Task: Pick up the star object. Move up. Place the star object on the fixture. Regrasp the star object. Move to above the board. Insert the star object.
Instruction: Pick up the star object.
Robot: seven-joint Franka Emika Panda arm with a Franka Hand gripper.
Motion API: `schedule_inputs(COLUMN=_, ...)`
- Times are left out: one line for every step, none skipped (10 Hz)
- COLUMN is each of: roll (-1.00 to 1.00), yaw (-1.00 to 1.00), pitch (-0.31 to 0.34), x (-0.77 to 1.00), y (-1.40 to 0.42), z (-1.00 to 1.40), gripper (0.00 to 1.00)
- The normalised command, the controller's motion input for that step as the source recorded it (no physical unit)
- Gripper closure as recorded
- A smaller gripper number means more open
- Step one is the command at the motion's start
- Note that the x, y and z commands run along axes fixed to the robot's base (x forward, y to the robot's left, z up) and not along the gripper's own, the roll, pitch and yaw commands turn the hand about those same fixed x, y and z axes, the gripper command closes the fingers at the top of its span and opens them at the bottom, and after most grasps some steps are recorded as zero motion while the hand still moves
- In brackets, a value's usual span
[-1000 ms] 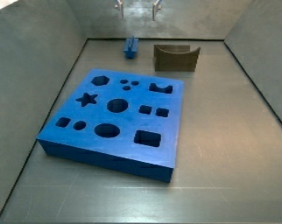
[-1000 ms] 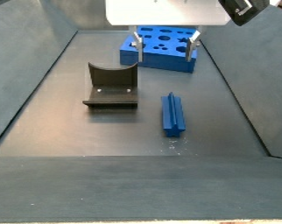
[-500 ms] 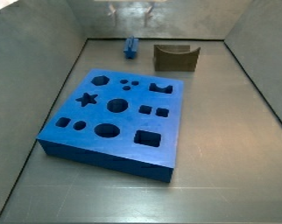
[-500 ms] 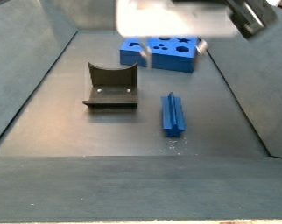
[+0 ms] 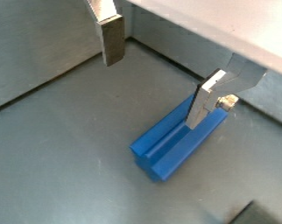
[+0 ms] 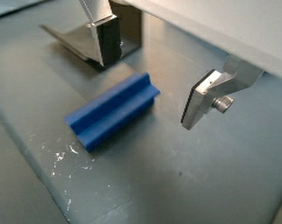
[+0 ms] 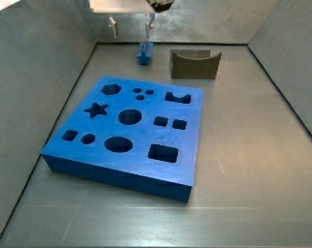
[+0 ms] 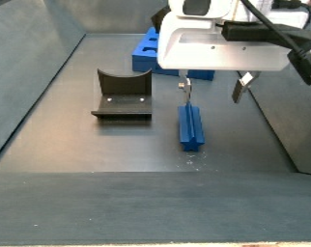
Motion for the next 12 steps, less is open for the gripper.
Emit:
schedule_inputs(roll=-0.02, yaw=-0.29, pitch=0.043, x=0.13, y=0.01, z=-0.05, gripper=0.00)
schedule_inputs(roll=0.00, yaw=0.00, pitch=0.000, x=0.00, y=0.00, z=-0.03, gripper=0.00)
schedule_inputs(roll=0.00, yaw=0.05, pitch=0.000, x=0.77, y=0.25, z=-0.34, gripper=0.00)
schedule_inputs(roll=0.00, yaw=0.11, pitch=0.031, x=1.00, y=0.20, z=-0.22, gripper=0.00)
schedule_inputs(roll=-0.02, yaw=0.01, pitch=0.051, x=1.00, y=0.05, z=-0.21, gripper=0.00)
schedule_inputs(roll=0.00, yaw=-0.11, pitch=0.051, x=0.22, y=0.00, z=0.00, gripper=0.00)
schedule_inputs(roll=0.01, yaw=0.00, pitch=0.000, x=0.00, y=0.00, z=-0.02, gripper=0.00)
schedule_inputs(roll=0.17, yaw=-0.02, pitch=-0.340, x=0.02, y=0.00, z=-0.87, gripper=0.00)
schedule_inputs(roll=0.03, yaw=0.00, pitch=-0.360, x=0.13, y=0.00, z=-0.85, gripper=0.00)
schedule_inputs(roll=0.00, yaw=-0.04, pitch=-0.009, x=0.03, y=0.00, z=-0.25, gripper=0.00)
schedule_inputs(roll=0.00, yaw=0.00, pitch=0.000, x=0.07, y=0.00, z=-0.02, gripper=0.00)
schedule_inputs(roll=0.00, yaw=-0.11, pitch=0.000, x=0.66, y=0.00, z=-0.27, gripper=0.00)
